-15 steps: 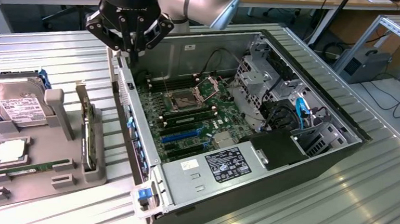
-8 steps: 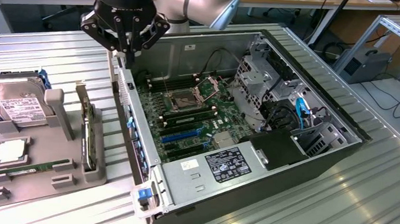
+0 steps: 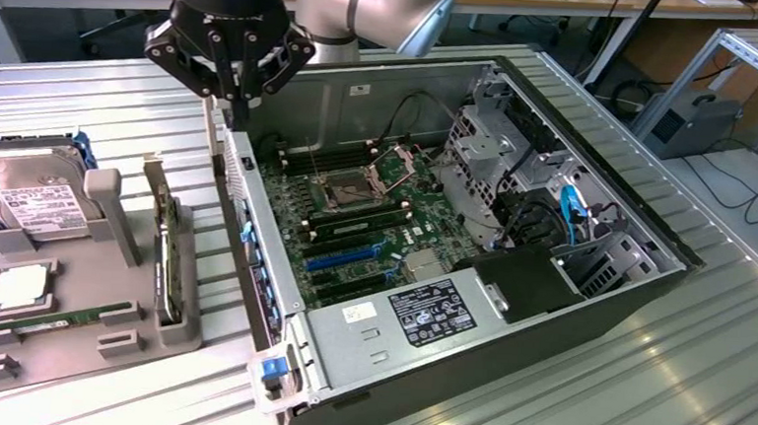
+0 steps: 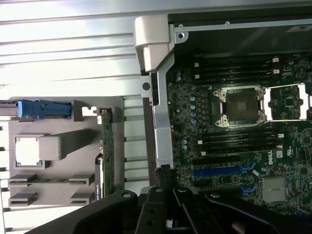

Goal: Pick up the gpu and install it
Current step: 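Reach for the gpu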

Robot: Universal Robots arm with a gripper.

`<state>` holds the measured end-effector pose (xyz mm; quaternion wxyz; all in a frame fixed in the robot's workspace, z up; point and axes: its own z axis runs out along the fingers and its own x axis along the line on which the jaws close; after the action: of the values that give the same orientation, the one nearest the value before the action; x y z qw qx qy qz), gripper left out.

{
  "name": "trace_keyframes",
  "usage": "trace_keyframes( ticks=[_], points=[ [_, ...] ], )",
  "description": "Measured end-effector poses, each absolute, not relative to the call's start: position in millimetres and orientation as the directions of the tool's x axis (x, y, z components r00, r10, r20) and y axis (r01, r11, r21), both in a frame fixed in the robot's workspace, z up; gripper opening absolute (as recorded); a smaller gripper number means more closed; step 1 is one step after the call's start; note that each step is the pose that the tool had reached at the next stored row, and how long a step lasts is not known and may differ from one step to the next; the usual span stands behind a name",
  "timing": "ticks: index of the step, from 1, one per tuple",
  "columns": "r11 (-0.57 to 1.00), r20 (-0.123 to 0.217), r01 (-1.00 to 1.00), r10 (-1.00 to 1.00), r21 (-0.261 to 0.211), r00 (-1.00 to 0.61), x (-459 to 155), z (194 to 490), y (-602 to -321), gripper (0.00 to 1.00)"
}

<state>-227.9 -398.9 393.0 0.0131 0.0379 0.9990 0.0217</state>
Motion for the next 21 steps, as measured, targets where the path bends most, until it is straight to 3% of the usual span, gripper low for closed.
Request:
trace_keyframes(
  ticks=[21],
  points=[
    [0.996, -0.024, 0.075, 0.076, 0.044, -0.997, -240.2, 392.9, -398.9, 0.11]
  ],
)
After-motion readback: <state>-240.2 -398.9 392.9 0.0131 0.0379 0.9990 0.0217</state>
